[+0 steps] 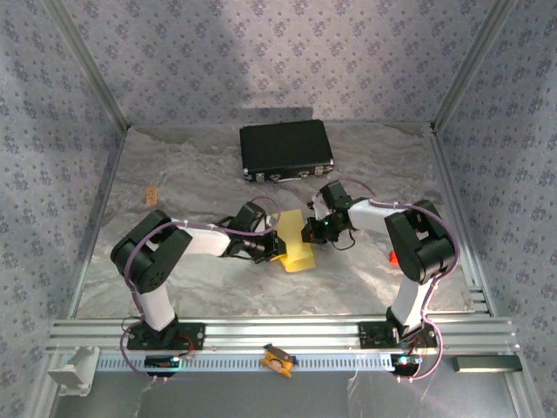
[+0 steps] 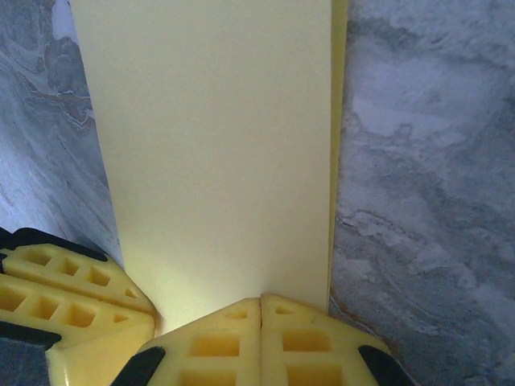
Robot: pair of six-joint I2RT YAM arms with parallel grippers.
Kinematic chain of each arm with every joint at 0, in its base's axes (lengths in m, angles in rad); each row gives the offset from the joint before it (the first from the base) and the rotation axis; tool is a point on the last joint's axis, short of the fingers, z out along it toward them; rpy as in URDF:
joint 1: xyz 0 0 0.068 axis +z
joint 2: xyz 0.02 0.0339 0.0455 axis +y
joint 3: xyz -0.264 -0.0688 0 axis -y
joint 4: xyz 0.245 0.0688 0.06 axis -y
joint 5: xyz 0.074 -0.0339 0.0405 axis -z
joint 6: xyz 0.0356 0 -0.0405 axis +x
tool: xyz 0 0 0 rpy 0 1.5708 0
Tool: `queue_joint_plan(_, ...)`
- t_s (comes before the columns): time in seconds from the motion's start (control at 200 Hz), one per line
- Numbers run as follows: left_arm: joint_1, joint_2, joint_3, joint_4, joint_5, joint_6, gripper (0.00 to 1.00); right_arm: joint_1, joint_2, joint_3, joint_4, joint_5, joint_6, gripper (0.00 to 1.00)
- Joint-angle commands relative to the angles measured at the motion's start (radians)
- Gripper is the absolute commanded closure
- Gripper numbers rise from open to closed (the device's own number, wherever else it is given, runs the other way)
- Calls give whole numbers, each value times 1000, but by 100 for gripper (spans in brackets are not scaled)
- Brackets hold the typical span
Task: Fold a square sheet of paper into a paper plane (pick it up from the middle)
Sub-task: First fold the square sheet of paper in half at the center of the table.
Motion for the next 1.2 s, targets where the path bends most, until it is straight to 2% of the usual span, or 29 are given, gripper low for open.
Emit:
queue_joint_plan(0.0,-8,24,-15,-70,-18,62,88,4,47,-50,-106,132,12,100)
queue_joint_plan(0.305,-19,-88,23,-116,-71,56,88,3,45,-49,-108,134,13,100)
queue_joint_plan(0.46,-31,-121,29,-63,-49,6,88,4,45,-50,-106,135,13,100)
queue_joint_plan(0.67,-41,-73,-14,52,1,-54,87,6,45,-51,-107,136,14,100)
queue_joint_plan(1.024,-56,1,-38,-3,-19,-11,88,8,44,-53,-107,139,15,100)
queue_joint_plan(1.194,-59,-9,-48,-127,-98,81,88,8,45,-55,-104,140,16,100)
